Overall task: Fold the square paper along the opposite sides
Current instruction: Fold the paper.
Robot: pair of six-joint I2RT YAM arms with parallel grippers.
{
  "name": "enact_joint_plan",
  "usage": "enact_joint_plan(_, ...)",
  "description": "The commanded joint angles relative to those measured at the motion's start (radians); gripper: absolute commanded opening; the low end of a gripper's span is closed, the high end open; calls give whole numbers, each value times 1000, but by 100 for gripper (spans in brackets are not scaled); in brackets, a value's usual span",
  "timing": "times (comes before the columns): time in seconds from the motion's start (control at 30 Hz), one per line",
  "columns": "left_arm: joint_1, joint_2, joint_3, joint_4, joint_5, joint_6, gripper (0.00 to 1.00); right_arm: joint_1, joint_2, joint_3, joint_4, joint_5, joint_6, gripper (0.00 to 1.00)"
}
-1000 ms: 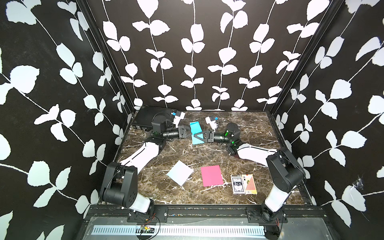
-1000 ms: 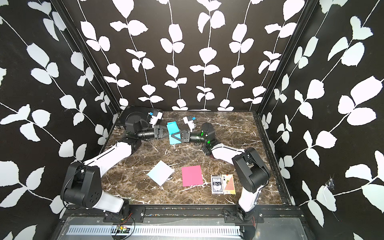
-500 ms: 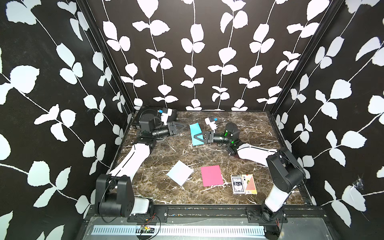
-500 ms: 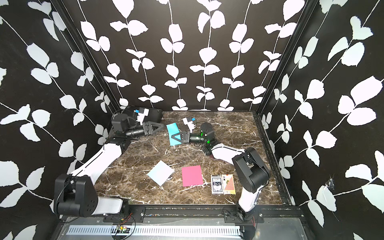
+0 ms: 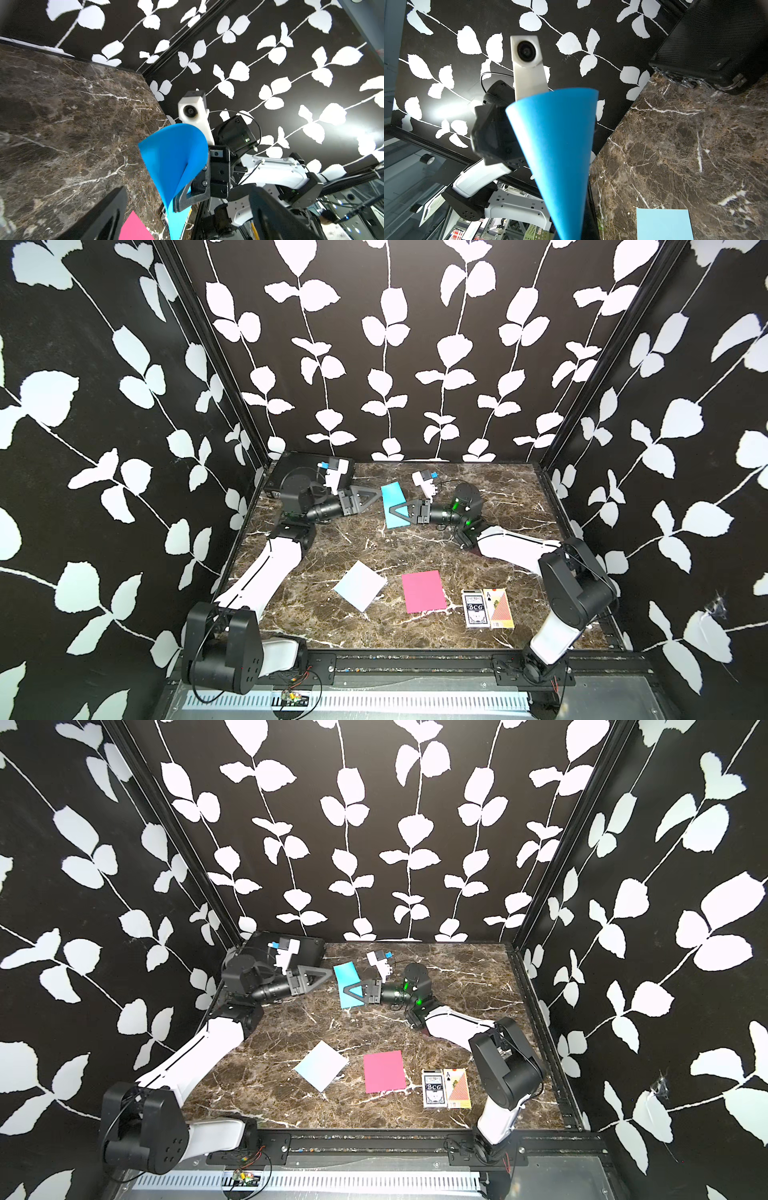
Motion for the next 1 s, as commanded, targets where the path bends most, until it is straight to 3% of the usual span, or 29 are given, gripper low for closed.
enact_joint_plan(0.0,-35,37,-12,124,11,-35,94,-1,-32,46,54,-16,-3,0)
enact_joint_plan(0.07,-51,67,-9,168,21,-61,84,-1,-33,44,54,-15,-4,0)
enact_joint_plan(0.17,-63,94,-5,196,28,-82,35,-1,-31,44,54,-14,-4,0)
enact_joint_plan(0.2,-64,98,-2,188,28,-78,24,-1,-31,44,53,-15,-3,0)
enact_joint_plan(0.27,-63,102,1,166,27,-66,12,-1,-31,44,51,-13,-5,0)
enact_joint_plan(0.33,-65,101,0,160,24,-60,10,-1,-28,46,48,-13,-6,0)
enact_joint_plan(0.4,-65,100,-1,158,23,-56,1,-3,-24,49,48,-11,-5,0)
enact_joint_plan(0.57,-64,107,4,142,23,-54,0,-2,-14,58,46,-5,0,0)
enact_joint_plan(0.63,-65,108,9,130,23,-48,0,-2,-13,61,45,1,1,14)
enact_joint_plan(0.7,-65,111,21,98,29,-28,0,-8,-20,55,40,10,-4,42)
enact_joint_plan(0.77,-65,118,50,28,47,16,0,-32,-48,25,24,16,-19,60)
enact_joint_plan(0.83,-64,128,85,-55,74,67,0,-73,-105,-34,-40,56,-70,67)
enact_joint_plan(0.9,-64,145,128,-199,93,168,0,-117,-212,-112,-191,139,-233,72)
enact_joint_plan(0.97,-64,180,169,-337,97,260,0,-127,-313,-182,-373,303,-433,74)
